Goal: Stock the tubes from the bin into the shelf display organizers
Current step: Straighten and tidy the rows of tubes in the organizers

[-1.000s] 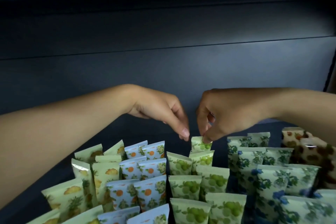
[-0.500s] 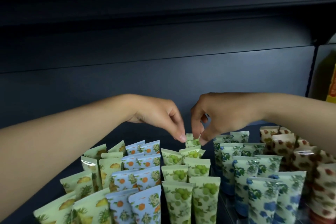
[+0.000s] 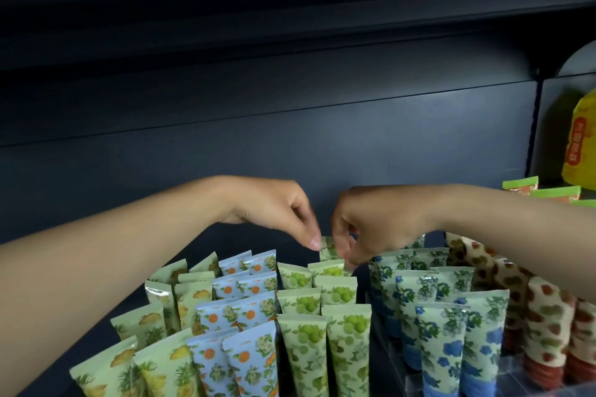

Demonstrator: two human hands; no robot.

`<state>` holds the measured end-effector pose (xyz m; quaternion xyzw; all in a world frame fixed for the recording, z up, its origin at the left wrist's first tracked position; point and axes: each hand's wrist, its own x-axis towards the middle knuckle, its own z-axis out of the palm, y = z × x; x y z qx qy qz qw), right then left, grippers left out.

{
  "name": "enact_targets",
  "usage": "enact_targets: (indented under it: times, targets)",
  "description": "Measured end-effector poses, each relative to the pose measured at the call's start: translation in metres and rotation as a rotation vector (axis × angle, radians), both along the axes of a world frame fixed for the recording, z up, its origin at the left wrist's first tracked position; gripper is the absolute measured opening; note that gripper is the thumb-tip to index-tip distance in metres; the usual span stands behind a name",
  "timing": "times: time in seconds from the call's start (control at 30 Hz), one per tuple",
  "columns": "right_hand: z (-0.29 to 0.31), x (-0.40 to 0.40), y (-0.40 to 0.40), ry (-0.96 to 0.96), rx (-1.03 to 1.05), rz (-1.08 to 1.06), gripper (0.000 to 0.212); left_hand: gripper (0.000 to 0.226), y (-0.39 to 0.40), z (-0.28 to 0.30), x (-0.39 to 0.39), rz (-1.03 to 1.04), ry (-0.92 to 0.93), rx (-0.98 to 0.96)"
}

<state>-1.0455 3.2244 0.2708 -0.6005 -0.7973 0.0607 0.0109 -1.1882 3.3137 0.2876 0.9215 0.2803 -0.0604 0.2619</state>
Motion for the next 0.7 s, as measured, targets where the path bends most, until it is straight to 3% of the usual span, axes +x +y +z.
enact_targets:
  times: [0.4,0.7]
  targets:
    - [0.007,-0.011,0.017,0.009,0.048,0.003,0.007,0.006,0.001,-0.004,-0.009,0.019,-0.004,-0.008]
    - [0.012,-0.012,0.026,0.072,0.041,0.008,0.010,0.004,0.007,-0.008,-0.012,0.065,0.000,0.169]
